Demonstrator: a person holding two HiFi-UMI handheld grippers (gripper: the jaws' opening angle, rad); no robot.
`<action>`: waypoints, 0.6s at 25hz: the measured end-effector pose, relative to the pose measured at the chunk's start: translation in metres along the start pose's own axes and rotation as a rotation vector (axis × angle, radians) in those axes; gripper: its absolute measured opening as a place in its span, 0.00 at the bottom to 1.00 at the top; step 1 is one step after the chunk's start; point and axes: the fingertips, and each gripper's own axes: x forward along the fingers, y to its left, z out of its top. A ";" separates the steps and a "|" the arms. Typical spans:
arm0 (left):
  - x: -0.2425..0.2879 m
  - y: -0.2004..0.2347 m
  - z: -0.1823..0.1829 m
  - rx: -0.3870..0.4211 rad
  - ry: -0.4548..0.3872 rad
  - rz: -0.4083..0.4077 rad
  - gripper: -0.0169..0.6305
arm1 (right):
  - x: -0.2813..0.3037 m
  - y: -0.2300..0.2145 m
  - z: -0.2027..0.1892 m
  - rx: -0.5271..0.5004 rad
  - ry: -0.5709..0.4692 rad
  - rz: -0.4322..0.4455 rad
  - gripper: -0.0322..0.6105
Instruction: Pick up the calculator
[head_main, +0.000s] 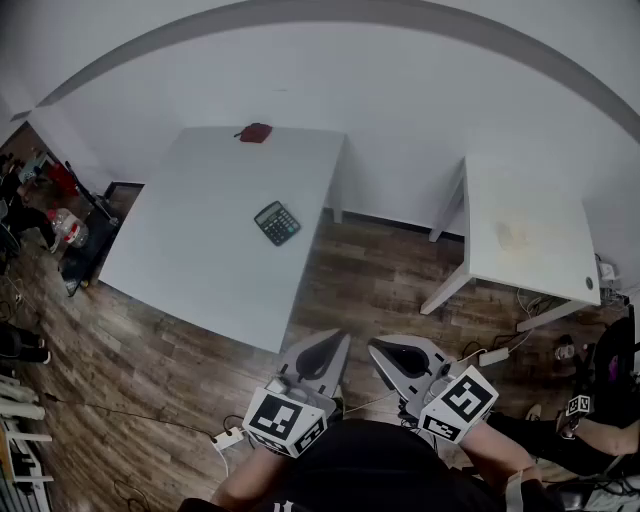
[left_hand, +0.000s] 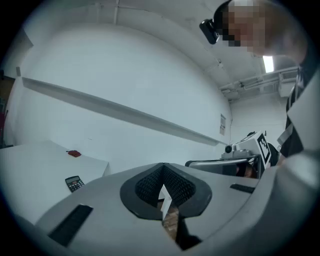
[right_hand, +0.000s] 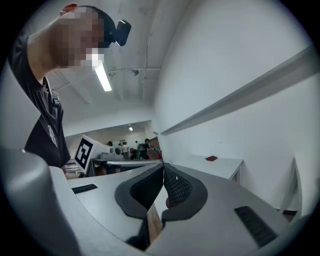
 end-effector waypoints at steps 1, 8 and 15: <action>0.005 0.011 0.004 0.000 0.000 -0.001 0.04 | 0.011 -0.006 0.003 0.000 0.000 -0.003 0.07; 0.034 0.082 0.028 0.010 -0.008 -0.008 0.04 | 0.076 -0.044 0.023 -0.004 -0.011 -0.029 0.07; 0.055 0.120 0.035 -0.010 -0.006 0.015 0.04 | 0.113 -0.073 0.038 -0.014 -0.007 -0.009 0.07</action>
